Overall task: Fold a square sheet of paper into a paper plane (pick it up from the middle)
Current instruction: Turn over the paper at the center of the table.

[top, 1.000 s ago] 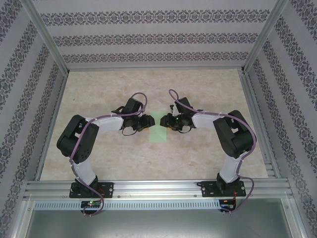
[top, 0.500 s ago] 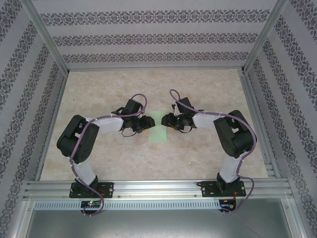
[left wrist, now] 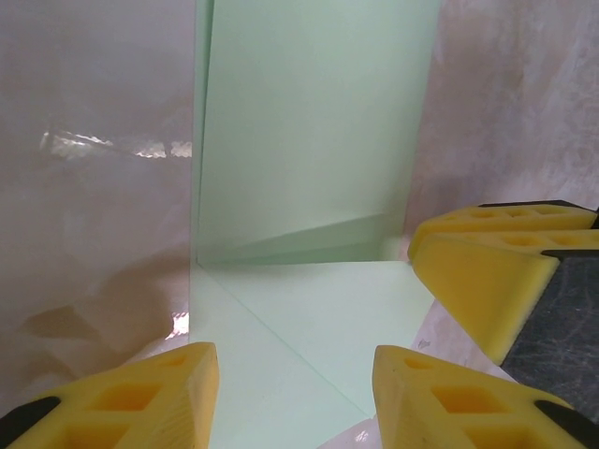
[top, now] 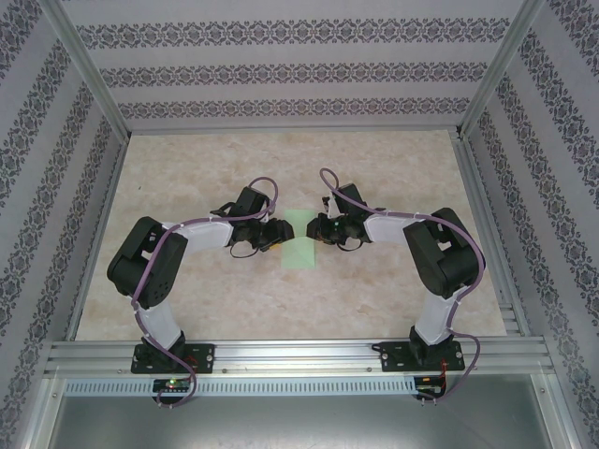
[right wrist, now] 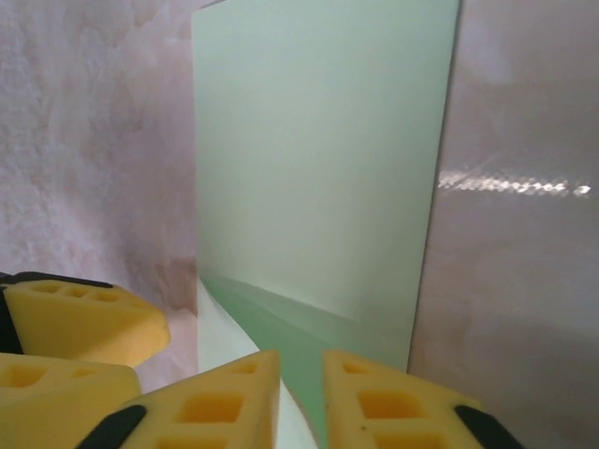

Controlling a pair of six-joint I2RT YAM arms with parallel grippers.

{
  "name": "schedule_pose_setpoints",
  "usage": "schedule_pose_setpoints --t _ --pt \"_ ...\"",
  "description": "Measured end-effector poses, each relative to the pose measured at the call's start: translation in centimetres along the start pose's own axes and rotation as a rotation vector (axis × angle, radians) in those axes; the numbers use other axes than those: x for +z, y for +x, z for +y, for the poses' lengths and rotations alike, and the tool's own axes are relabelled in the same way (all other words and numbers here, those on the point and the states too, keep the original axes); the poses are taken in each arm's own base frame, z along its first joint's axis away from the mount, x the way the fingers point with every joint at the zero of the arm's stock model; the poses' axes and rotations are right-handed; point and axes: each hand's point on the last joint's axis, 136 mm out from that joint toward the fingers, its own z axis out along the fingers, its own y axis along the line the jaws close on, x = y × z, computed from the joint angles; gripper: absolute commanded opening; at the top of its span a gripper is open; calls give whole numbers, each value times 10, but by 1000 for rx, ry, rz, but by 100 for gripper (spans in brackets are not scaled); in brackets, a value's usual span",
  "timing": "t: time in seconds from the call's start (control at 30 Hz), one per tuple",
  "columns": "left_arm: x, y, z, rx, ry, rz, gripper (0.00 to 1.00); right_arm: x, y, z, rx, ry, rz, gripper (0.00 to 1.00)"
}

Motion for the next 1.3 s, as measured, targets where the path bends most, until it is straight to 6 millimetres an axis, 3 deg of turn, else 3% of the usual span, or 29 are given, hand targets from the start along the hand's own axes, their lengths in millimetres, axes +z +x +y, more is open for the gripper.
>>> schedule_pose_setpoints --t 0.33,0.5,0.7,0.9,1.07,1.3 --pt "1 0 -11 17 55 13 50 0 3 -14 40 9 -12 7" --pt "8 4 -6 8 56 37 49 -1 2 -17 52 7 -22 8" --pt "17 7 0 -4 45 64 44 -1 1 -17 51 3 -26 8" --pt "18 5 -10 10 67 69 41 -1 1 -17 52 3 -26 11" --pt "19 0 -14 18 76 66 37 -1 1 -16 62 3 -26 22" --pt "30 3 -7 14 58 86 23 -22 -5 -11 74 -9 -72 54"
